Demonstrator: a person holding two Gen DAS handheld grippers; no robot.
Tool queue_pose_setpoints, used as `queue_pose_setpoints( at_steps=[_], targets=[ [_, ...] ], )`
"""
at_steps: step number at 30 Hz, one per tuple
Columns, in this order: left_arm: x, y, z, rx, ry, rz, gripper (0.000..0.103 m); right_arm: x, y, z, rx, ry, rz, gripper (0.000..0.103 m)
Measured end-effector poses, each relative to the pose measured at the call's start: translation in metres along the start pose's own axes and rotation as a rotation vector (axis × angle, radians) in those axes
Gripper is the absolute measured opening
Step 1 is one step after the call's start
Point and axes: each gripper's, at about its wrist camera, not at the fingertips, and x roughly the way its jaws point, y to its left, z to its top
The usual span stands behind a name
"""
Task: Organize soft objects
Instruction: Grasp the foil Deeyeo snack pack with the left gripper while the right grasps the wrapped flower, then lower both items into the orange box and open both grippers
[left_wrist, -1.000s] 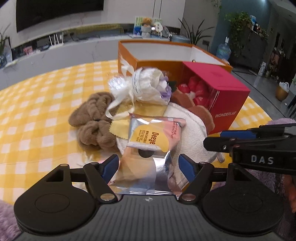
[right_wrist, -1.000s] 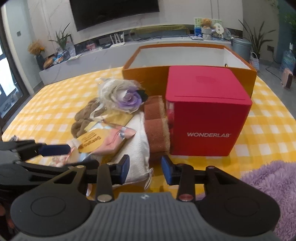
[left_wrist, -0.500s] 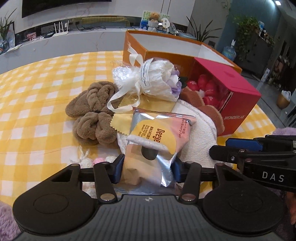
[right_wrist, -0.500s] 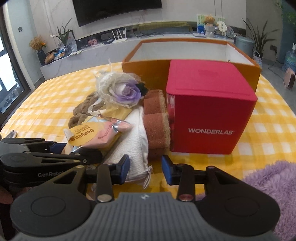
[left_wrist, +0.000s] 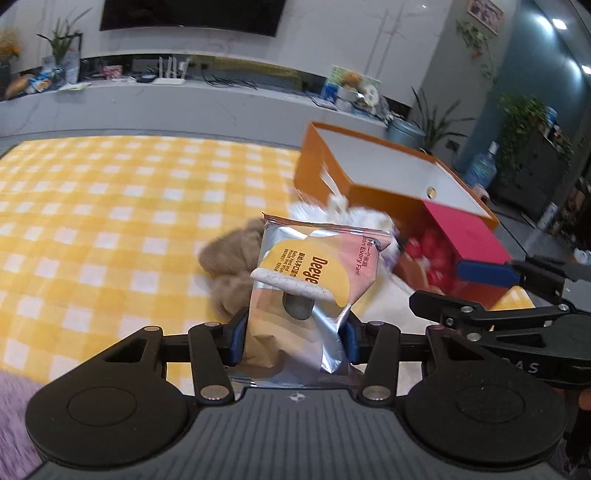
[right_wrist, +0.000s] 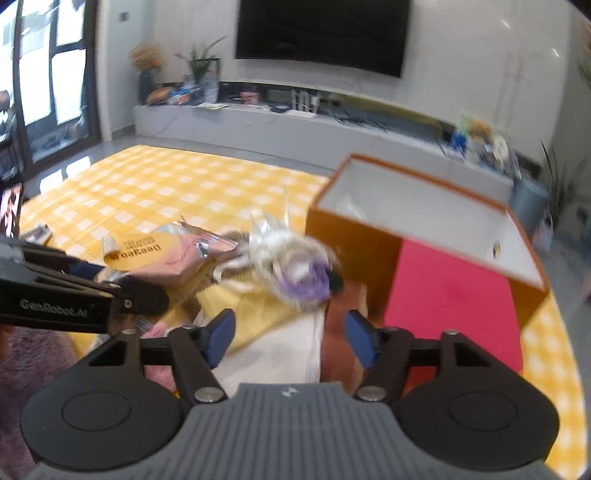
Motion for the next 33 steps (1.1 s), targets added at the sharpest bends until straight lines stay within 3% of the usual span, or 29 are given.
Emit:
queue_pose_setpoints(
  at_steps=[12,17,23,28,33],
  targets=[
    [0.018,0.015,0.01,-0.069,0.011,0.025,0.056,0.066,0.02,0.032,-0.387,0.037,-0.031,0.073],
    [0.018,0.023,0.006,-0.09,0.019,0.022,0.056,0.076,0.017,0.036,-0.37,0.058,-0.007,0.069],
    [0.017,0.024,0.004,-0.099,0.031,0.011,0.056,0.079,0.021,0.033,-0.358,0.078,0.021,0.052],
    [0.007,0.021,0.006,-0.098,0.017,0.022,0.056,0.067,0.016,0.037,-0.316,0.062,0.022,0.039],
    [-0.005,0.015,0.01,-0.102,-0.001,0.03,0.056,0.043,0.008,0.043,-0.249,0.029,0.042,0.037]
  ],
)
